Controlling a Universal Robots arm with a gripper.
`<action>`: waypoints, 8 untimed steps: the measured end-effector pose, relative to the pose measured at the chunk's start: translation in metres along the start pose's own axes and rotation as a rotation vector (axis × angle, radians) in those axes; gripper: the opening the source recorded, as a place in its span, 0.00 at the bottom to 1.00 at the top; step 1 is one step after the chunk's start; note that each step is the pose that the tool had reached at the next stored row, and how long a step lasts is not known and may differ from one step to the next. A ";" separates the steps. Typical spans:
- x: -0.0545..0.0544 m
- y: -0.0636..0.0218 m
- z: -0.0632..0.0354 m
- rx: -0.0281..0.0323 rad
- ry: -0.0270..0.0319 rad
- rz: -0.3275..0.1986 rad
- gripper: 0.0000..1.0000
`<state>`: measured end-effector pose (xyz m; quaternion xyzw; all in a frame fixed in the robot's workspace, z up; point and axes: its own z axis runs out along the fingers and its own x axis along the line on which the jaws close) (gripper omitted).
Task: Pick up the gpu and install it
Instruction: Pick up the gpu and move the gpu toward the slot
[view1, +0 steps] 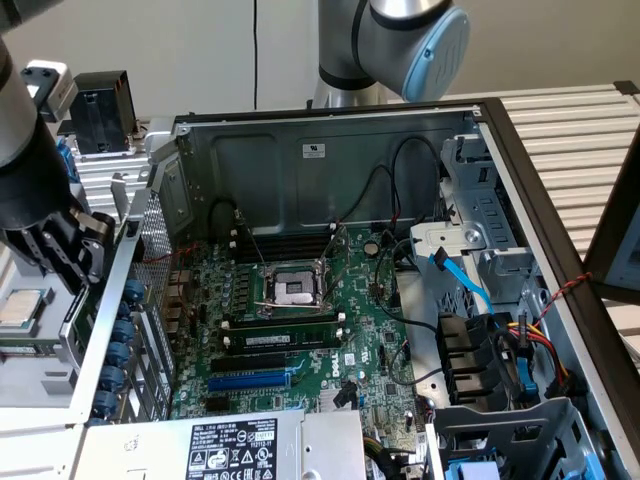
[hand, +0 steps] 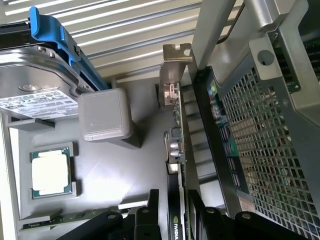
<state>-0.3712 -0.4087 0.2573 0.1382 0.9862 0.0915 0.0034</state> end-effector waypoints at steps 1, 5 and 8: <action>0.000 0.0003 0.0001 0.0072 0.0006 0.000 0.36; 0.000 0.0035 0.0007 0.0363 -0.0066 -0.001 0.36; -0.001 0.0097 0.0025 0.0512 -0.0109 -0.001 0.36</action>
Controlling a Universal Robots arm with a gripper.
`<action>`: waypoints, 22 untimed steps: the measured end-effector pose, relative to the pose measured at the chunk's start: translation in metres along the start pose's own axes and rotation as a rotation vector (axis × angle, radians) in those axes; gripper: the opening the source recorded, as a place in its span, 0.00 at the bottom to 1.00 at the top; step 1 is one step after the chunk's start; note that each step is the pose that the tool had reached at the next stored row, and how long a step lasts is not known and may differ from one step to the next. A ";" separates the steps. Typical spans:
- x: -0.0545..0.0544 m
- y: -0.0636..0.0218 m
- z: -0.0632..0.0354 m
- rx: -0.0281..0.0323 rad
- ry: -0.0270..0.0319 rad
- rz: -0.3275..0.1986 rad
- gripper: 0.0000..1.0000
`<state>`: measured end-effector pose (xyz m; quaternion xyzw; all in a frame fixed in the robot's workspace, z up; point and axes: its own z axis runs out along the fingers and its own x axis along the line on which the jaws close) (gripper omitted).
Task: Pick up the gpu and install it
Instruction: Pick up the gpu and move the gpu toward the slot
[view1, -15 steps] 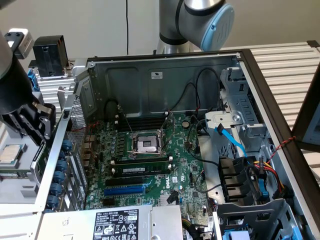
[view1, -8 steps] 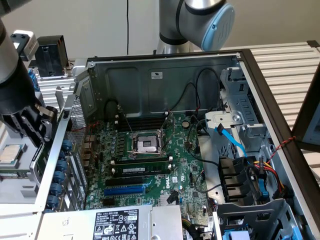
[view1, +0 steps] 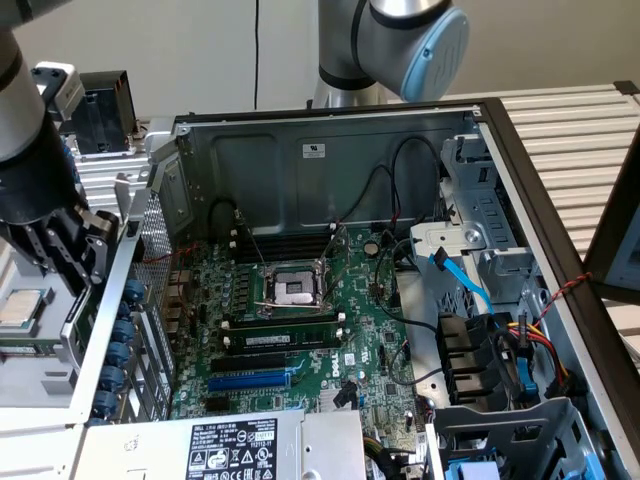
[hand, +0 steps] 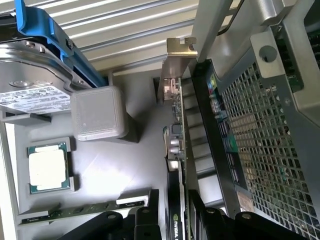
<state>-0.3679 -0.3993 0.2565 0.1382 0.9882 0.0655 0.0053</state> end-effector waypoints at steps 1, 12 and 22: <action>0.000 0.0017 0.0004 0.0080 -0.0022 0.000 0.36; 0.002 0.0069 0.0047 0.0441 -0.0095 -0.001 0.36; 0.002 0.0077 0.0050 0.0527 -0.0103 -0.001 0.35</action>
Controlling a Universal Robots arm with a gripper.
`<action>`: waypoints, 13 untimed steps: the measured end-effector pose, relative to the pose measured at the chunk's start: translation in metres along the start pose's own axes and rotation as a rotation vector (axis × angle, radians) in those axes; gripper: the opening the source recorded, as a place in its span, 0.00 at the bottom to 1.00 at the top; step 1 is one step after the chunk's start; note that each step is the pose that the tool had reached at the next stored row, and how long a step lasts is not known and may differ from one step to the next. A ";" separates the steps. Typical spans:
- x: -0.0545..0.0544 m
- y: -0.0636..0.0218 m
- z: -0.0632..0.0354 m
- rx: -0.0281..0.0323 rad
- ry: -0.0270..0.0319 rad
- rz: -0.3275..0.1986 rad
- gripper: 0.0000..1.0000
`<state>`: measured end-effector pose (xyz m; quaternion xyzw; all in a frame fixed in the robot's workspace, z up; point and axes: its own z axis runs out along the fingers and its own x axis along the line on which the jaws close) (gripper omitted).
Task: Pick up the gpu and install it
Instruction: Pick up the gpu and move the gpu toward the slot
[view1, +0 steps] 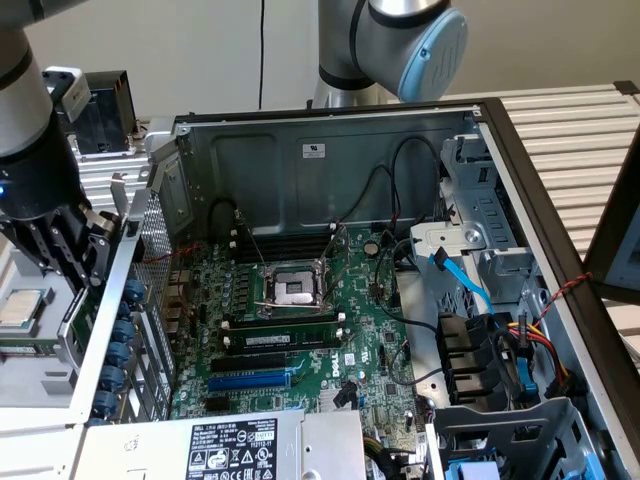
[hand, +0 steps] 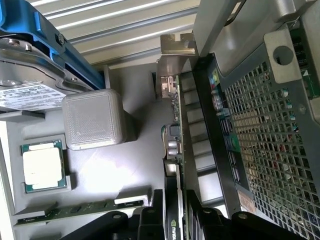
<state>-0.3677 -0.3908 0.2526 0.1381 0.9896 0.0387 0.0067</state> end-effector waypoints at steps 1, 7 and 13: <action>0.000 0.0001 0.0000 0.0009 -0.0003 0.000 0.28; 0.000 0.0002 0.0002 0.0031 0.0006 0.000 0.27; 0.000 0.0014 -0.0156 0.0034 0.0007 0.000 0.27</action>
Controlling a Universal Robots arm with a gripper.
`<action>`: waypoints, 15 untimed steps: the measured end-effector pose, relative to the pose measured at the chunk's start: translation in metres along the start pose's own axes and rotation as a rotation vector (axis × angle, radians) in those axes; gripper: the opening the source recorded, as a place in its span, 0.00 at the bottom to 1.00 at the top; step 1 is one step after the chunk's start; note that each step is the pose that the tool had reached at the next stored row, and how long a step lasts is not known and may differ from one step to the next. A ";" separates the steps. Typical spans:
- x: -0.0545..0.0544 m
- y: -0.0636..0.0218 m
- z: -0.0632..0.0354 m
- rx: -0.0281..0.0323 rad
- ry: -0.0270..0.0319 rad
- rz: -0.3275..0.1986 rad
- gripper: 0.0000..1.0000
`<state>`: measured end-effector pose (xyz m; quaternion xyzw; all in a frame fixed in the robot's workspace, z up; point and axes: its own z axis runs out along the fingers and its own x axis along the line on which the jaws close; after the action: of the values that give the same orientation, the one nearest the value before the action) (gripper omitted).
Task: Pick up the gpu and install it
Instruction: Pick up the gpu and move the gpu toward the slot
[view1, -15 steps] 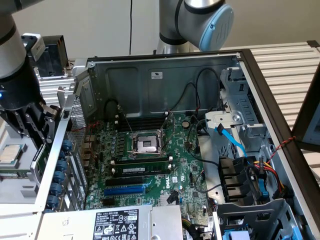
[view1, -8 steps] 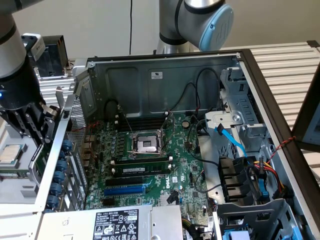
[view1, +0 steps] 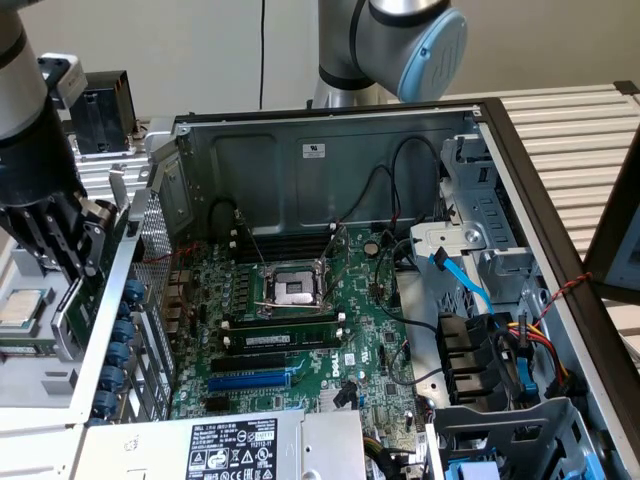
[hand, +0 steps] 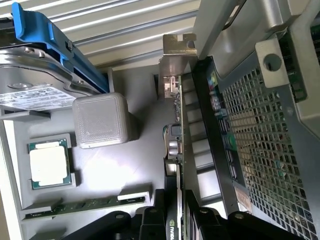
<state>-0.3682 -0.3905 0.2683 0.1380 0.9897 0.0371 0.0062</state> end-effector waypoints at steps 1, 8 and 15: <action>0.000 0.0002 -0.0037 -0.0001 -0.0002 0.000 0.27; 0.001 0.0023 -0.0350 -0.0001 -0.0001 0.000 0.27; 0.002 0.0045 -0.0669 -0.0002 -0.0001 0.000 0.27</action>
<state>-0.3701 -0.3905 0.3353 0.1380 0.9897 0.0372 0.0063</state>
